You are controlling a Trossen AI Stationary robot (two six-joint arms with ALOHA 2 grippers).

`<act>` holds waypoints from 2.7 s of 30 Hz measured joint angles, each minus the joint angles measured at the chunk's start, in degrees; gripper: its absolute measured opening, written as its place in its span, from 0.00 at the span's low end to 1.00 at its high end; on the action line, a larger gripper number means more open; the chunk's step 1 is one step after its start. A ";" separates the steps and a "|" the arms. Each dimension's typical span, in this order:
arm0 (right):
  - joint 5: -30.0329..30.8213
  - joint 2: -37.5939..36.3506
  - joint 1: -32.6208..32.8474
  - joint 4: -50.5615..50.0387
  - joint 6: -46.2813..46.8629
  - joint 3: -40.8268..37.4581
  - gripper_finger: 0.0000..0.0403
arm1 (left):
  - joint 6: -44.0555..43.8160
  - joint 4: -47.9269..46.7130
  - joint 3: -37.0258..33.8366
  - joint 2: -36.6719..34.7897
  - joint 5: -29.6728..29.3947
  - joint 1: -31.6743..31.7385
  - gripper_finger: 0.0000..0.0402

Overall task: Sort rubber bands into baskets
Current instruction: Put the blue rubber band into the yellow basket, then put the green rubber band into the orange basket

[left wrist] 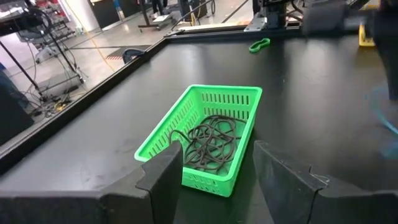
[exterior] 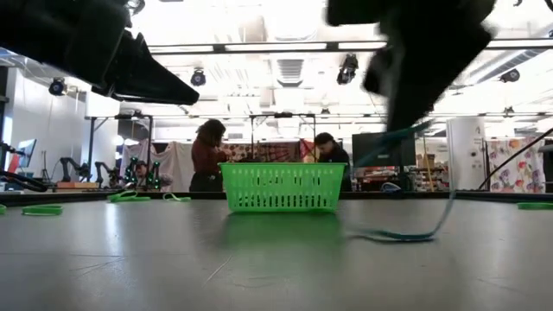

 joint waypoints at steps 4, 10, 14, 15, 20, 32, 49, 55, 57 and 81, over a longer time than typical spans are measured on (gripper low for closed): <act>-9.75 -5.80 1.25 -10.89 10.27 0.04 0.03 | 2.01 0.10 0.02 0.00 -0.16 0.02 0.45; -21.23 -11.82 5.43 -20.67 25.88 -0.31 0.03 | 4.39 0.15 0.75 0.00 -2.18 0.07 0.45; -26.41 -15.00 9.56 -22.28 36.58 -1.03 0.03 | 4.39 0.21 0.87 0.00 -2.16 0.07 0.45; -26.92 -15.89 10.79 -22.64 39.20 -1.32 0.03 | 4.39 0.19 0.87 0.00 -2.16 0.07 0.45; -26.98 -18.34 17.82 -26.19 50.89 -2.90 0.03 | 4.37 0.08 0.87 0.00 -1.93 0.07 0.45; -27.29 -17.73 29.74 -27.47 58.04 -14.50 0.03 | 4.63 -1.83 0.87 0.00 -1.36 0.07 0.35; -27.70 -17.78 29.74 -8.34 64.10 -28.00 0.08 | 1.24 -11.87 1.06 -2.31 12.95 0.75 0.31; -28.04 -18.06 29.45 -11.65 66.26 -21.58 0.26 | -13.82 -40.98 5.94 -10.75 13.69 0.64 0.31; -28.05 -18.16 29.32 -15.31 65.49 -18.74 0.33 | -15.72 -46.50 7.54 -12.67 13.76 0.44 0.31; -1.42 -19.28 -23.67 -47.22 3.16 -22.82 0.48 | -20.06 -44.53 10.70 -3.61 23.56 -4.95 0.31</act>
